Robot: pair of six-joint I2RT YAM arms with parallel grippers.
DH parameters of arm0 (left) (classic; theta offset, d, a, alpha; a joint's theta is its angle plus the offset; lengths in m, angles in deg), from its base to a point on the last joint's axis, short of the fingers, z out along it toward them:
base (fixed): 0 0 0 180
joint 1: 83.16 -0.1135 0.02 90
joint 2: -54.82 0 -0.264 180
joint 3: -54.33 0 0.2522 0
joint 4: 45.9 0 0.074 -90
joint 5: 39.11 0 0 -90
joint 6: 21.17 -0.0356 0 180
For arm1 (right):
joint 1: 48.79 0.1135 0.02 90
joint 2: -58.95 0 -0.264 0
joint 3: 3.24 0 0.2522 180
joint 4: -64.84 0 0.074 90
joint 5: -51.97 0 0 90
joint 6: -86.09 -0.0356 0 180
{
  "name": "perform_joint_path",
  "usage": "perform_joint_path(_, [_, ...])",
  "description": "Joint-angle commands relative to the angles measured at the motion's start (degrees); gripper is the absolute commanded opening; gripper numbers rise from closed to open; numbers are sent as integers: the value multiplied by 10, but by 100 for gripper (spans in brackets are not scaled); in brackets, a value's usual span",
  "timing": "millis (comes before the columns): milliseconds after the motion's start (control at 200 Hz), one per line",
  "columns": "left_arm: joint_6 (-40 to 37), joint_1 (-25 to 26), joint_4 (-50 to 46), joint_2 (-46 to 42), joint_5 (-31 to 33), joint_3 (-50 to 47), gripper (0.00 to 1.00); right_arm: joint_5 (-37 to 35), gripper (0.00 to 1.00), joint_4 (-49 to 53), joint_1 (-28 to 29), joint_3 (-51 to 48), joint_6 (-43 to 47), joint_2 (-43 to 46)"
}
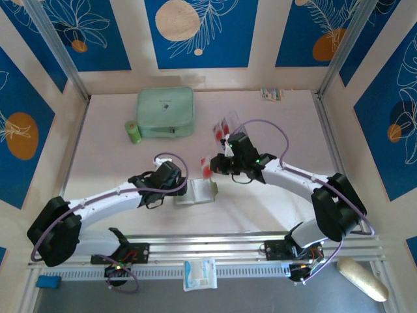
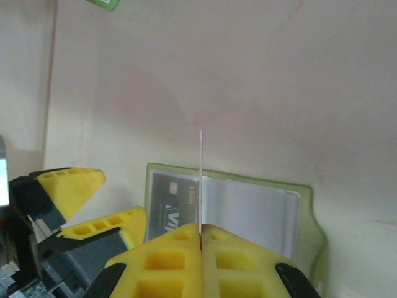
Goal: Put the credit cards into the card holder
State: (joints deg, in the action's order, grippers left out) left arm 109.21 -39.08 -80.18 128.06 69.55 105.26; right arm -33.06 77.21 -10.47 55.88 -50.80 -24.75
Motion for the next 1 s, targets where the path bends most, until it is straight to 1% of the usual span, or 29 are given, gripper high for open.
perform_joint_path(0, [-8,-7,-17,14,-7,7,97,4,0,-136,15,-40,-59,3])
perform_joint_path(165, [-4,-6,-19,17,-2,-13,97,-16,0,-207,36,-88,-84,-17])
perform_joint_path(445, [4,-6,-23,19,5,-39,97,-41,0,-294,68,-125,-100,-63])
perform_joint_path(695, [10,-6,-28,16,10,-52,97,-64,0,-344,86,-146,-111,-88])
perform_joint_path(995, [14,-6,-27,16,10,-60,97,-79,0,-371,98,-153,-118,-105])
